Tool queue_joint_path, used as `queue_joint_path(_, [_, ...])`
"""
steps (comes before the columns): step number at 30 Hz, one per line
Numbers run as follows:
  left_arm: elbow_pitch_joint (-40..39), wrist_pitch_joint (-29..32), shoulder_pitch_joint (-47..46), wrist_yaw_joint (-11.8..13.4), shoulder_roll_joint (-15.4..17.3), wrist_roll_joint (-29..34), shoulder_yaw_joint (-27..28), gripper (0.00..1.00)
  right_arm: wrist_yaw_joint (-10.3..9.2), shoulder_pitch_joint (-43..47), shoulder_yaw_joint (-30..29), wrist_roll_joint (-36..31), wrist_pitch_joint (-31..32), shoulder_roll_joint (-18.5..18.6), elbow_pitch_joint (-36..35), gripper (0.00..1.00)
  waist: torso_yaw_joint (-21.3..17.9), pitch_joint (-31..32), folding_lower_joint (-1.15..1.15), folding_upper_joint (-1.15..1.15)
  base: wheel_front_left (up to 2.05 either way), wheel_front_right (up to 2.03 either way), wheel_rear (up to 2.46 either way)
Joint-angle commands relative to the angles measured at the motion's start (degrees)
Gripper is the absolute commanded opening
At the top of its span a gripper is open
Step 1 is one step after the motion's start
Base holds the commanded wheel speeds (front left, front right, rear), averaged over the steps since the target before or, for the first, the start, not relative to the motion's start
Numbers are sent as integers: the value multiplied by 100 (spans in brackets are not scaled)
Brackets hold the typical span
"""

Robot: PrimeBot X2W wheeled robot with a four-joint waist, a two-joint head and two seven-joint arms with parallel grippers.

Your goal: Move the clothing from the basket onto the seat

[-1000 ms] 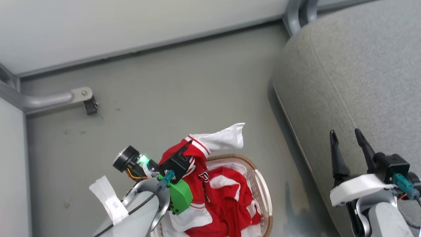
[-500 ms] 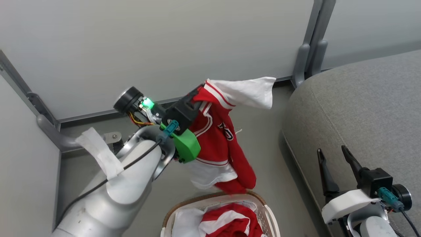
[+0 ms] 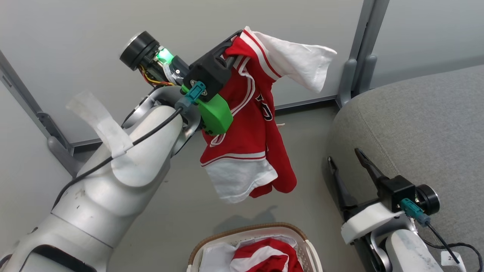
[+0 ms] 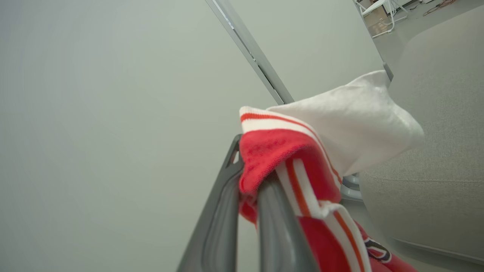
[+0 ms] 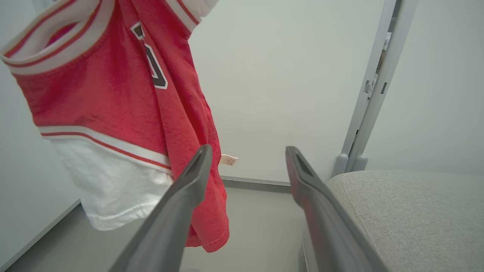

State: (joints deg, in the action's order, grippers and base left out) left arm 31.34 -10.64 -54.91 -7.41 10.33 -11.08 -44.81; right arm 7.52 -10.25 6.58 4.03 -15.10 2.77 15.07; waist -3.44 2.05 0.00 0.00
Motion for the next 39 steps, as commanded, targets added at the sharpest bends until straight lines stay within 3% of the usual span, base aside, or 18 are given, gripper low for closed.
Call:
queue_joint_path(1, [30, -2, -175, -9, 11, -90, -30, 0, -6, -123, 120, -21, -10, 20, 37, 100, 23, 14, 0, 0, 0, 0, 0])
queue_joint_path(13, [33, -10, -644, -3, -259, -375, -368, 0, -6, -1064, 1156, -131, -9, 21, 922, 100, 384, 102, 0, 0, 0, 0, 0])
queue_joint_path(33, [-594, 83, -753, -3, -633, -891, -777, 0, -6, -1888, 991, -522, -9, 20, 1735, 100, 738, 222, 0, 0, 0, 0, 0])
queue_joint_path(34, [-623, 101, -732, -3, -641, -945, -781, 0, -6, -1908, 1057, -477, -9, 20, 1812, 35, 755, 223, 0, 0, 0, 0, 0])
queue_joint_path(35, [-634, 108, -706, -3, -646, -985, -788, 0, -6, -1934, 1118, -453, -8, 19, 1860, 16, 767, 225, 0, 0, 0, 0, 0])
queue_joint_path(36, [-635, 121, -676, -3, -644, -1024, -790, 0, -6, -1975, 1166, -415, -7, 22, 1896, 0, 779, 226, 0, 0, 0, 0, 0])
queue_joint_path(39, [-555, 147, -546, 6, -554, -1133, -749, 0, -6, -1981, 1249, -369, -7, 23, 1935, 0, 794, 220, 0, 0, 0, 0, 0])
